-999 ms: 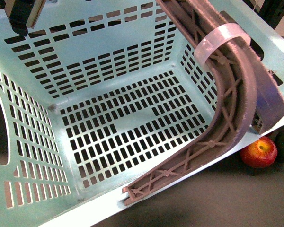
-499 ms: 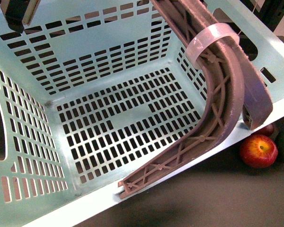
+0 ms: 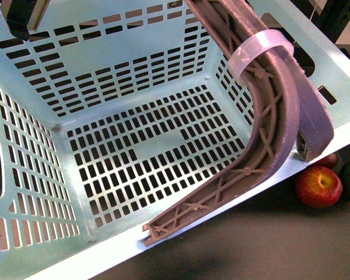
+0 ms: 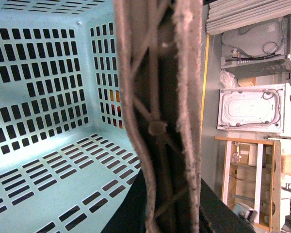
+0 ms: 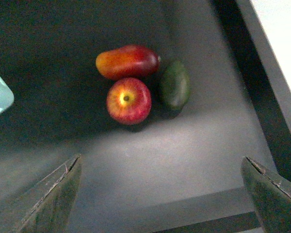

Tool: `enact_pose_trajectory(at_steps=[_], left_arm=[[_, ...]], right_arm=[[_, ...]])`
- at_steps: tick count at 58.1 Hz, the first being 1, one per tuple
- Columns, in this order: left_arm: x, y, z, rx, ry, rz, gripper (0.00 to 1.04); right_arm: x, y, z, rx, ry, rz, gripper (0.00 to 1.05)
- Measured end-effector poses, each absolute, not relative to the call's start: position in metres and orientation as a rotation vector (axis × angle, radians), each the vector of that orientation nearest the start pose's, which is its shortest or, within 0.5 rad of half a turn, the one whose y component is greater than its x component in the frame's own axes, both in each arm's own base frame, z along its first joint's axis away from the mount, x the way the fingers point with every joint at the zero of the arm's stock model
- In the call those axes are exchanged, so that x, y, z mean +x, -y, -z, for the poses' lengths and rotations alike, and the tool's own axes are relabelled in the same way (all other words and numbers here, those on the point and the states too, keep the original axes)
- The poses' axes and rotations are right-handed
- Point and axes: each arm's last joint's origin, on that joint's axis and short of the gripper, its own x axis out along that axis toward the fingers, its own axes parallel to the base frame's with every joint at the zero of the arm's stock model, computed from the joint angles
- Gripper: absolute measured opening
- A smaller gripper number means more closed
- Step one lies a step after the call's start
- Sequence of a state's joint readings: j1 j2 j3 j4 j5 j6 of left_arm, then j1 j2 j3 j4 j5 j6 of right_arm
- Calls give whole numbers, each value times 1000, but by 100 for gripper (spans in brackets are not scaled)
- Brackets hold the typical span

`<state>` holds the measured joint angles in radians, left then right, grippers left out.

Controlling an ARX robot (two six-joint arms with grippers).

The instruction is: Pick apple with right arm and hold basket with left

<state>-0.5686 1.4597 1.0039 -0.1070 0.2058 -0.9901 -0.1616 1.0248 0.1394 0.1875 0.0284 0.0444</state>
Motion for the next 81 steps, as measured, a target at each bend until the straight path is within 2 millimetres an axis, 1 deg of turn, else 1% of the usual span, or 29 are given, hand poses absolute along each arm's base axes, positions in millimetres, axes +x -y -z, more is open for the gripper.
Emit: enact_pose_trajectory(at_steps=[5, 10, 16, 19, 21, 26, 31, 35, 40, 43, 53, 81], left_arm=[[265, 176, -261, -810, -883, 405, 7], [265, 176, -261, -810, -883, 405, 7], [265, 176, -261, -810, -881, 403, 7], [265, 176, -261, -810, -881, 403, 7], [265, 176, -261, -809, -881, 403, 7], [265, 176, -261, -810, -882, 403, 7], [265, 176, -261, -810, -882, 403, 7], [265, 176, -261, -810, -882, 403, 7], [265, 176, -261, -810, -882, 404, 7], [265, 176, -261, -810, -882, 404, 7], [265, 176, -261, -809, -881, 403, 7], [265, 176, -261, -810, -882, 403, 7]], right_arm=[[171, 23, -93, 51, -761, 181, 96], [185, 22, -80, 30, -793, 161, 96], [207, 22, -61, -6, -828, 136, 96], [219, 22, -48, -30, -863, 128, 96], [223, 22, -42, -35, -883, 129, 96], [236, 19, -19, -61, -958, 124, 96], [246, 15, -3, -80, -999, 108, 96], [256, 12, 6, -95, -1018, 109, 96], [267, 10, 12, -95, -1029, 114, 96], [277, 8, 17, -88, -1032, 115, 96], [298, 8, 22, -67, -1025, 137, 96], [336, 9, 41, -7, -1044, 172, 96]])
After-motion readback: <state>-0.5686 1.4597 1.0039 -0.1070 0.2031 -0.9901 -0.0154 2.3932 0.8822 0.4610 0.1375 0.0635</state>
